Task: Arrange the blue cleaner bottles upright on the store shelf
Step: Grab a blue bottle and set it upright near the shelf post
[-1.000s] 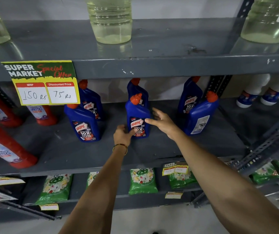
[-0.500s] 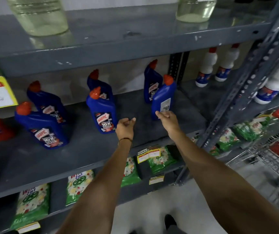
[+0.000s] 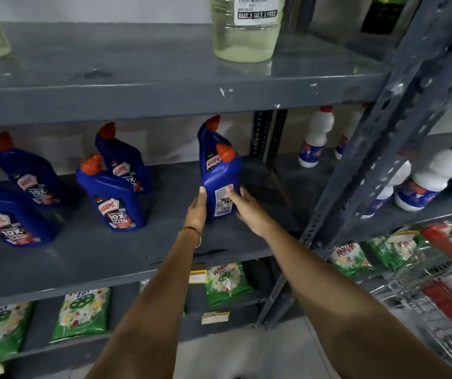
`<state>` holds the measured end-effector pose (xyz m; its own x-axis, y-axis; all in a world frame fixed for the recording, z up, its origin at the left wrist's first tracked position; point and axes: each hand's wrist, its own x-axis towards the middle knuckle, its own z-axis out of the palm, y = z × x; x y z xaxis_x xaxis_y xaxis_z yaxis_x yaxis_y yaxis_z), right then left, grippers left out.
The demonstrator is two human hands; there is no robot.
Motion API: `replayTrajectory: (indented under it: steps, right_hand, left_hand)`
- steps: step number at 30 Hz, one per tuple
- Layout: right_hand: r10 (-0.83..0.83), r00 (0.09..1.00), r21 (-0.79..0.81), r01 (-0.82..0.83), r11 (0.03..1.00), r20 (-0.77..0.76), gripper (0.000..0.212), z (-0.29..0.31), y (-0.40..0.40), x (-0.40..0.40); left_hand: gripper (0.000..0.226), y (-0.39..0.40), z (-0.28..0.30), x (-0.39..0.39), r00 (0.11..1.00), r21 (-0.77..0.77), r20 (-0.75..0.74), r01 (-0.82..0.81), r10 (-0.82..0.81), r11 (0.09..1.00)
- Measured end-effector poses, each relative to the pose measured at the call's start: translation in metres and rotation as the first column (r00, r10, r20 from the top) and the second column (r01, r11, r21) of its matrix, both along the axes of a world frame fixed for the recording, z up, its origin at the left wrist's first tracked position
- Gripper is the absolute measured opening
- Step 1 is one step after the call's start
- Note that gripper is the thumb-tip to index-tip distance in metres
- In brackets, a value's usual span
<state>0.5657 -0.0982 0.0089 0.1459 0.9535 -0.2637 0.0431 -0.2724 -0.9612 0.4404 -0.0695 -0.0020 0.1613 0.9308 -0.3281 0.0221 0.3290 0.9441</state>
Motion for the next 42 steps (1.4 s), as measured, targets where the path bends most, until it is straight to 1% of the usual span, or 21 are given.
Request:
replayTrajectory:
  steps: [2,5,7,10,13,15,18,21,23,25,27,29,31,32,35,37,39,42]
  right_hand:
    - [0.031,0.999,0.022,-0.031,0.999,-0.019,0.061,-0.002,0.002,0.001]
    - [0.02,1.0,0.063,-0.02,0.998,-0.005,0.042,0.001,0.006,0.002]
    - [0.017,1.0,0.083,-0.018,0.996,0.011,0.037,0.005,0.008,0.002]
    - [0.028,1.0,0.114,-0.027,0.993,-0.007,0.048,0.015,0.01,0.002]
    - [0.042,0.999,0.157,-0.038,0.987,-0.024,0.058,0.029,0.012,0.0]
    - [0.034,0.999,0.177,-0.026,0.984,-0.039,0.062,0.035,0.014,-0.002]
    - [0.026,0.998,0.197,-0.014,0.98,-0.058,0.062,0.043,0.016,-0.003]
    - [0.058,0.997,0.193,-0.047,0.98,-0.052,0.056,0.048,0.015,-0.005]
    - [0.046,0.998,0.195,-0.038,0.98,-0.04,0.062,0.048,0.016,-0.008]
    - [-0.013,1.0,0.194,0.018,0.981,-0.028,0.068,0.048,0.016,-0.011]
    - [-0.072,0.997,0.186,0.071,0.98,-0.001,0.064,0.051,0.017,-0.01]
    - [-0.093,0.995,0.186,0.082,0.979,0.047,0.053,0.055,0.017,-0.009]
    - [-0.108,0.99,0.208,0.087,0.974,0.09,0.041,0.058,0.018,-0.007]
    - [-0.12,0.987,0.214,0.095,0.972,0.108,0.038,0.058,0.018,-0.007]
    - [-0.139,0.981,0.221,0.108,0.969,0.133,0.034,0.058,0.018,-0.006]
    - [-0.13,0.981,0.237,0.094,0.967,0.142,0.03,0.059,0.017,-0.005]
    - [-0.11,0.981,0.254,0.066,0.965,0.161,0.027,0.062,0.014,-0.003]
    - [-0.063,0.982,0.27,0.012,0.963,0.18,0.029,0.067,0.011,0.0]
  left_hand:
    - [0.057,-0.003,0.003,0.003,0.999,0.002,0.021,-0.037,0.037,0.999]
    - [0.048,-0.006,0.006,0.009,0.997,0.014,0.037,-0.072,0.072,0.997]
    - [0.045,-0.006,0.004,0.01,0.994,0.021,0.06,-0.095,0.093,0.995]
    - [0.039,-0.008,0.011,0.01,0.987,0.046,0.098,-0.133,0.128,0.99]
    - [0.026,-0.004,0.023,0.008,0.964,0.087,0.221,-0.17,0.147,0.982]
    - [0.029,-0.002,0.028,0.002,0.95,0.089,0.285,-0.157,0.126,0.984]
    - [0.035,-0.003,0.028,-0.005,0.955,0.058,0.285,-0.103,0.083,0.993]
    - [0.023,-0.008,0.021,-0.008,0.963,0.068,0.258,-0.093,0.072,0.993]
    - [0.017,-0.013,0.018,-0.007,0.963,0.091,0.26,-0.094,0.068,0.991]
    - [0.015,-0.016,0.019,-0.006,0.961,0.106,0.272,-0.077,0.045,0.991]
    - [0.009,-0.017,0.02,-0.006,0.955,0.099,0.296,-0.057,0.025,0.994]
    - [0.002,-0.017,0.02,-0.007,0.948,0.08,0.318,-0.052,0.024,0.995]
    - [0.006,-0.018,0.019,-0.006,0.943,0.062,0.331,-0.066,0.042,0.996]
    - [0.011,-0.018,0.019,-0.005,0.941,0.053,0.334,-0.074,0.052,0.996]
    - [0.043,-0.022,0.024,-0.001,0.936,0.0,0.346,-0.073,0.069,0.997]
    - [0.057,-0.023,0.026,-0.001,0.931,-0.031,0.361,-0.043,0.051,0.999]
    - [0.062,-0.023,0.028,-0.001,0.928,-0.039,0.372,0.006,0.009,0.999]
    - [0.067,-0.02,0.029,-0.004,0.924,-0.024,0.377,0.077,-0.062,0.997]
